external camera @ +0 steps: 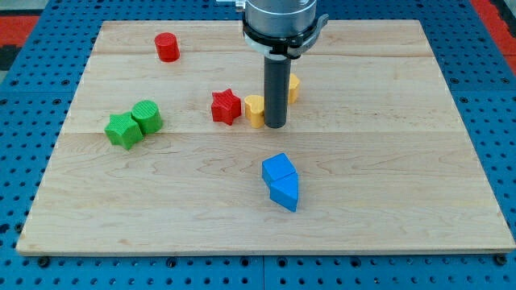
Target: Push the yellow hexagon above the heart
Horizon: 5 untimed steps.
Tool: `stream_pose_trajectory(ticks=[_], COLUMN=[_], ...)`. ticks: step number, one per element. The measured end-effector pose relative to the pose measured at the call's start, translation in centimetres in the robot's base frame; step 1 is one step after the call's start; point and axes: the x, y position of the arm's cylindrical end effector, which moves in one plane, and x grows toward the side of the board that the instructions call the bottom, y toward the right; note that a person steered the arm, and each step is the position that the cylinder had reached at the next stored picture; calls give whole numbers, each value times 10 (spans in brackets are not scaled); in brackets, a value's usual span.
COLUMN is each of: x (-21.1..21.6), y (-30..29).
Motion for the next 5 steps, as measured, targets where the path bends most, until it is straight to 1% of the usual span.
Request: stream_pose_trajectory(ticks=[1,2,3,4,5], x=[-25,-62,-64,-70,-104], y=[66,67,23,-7,1])
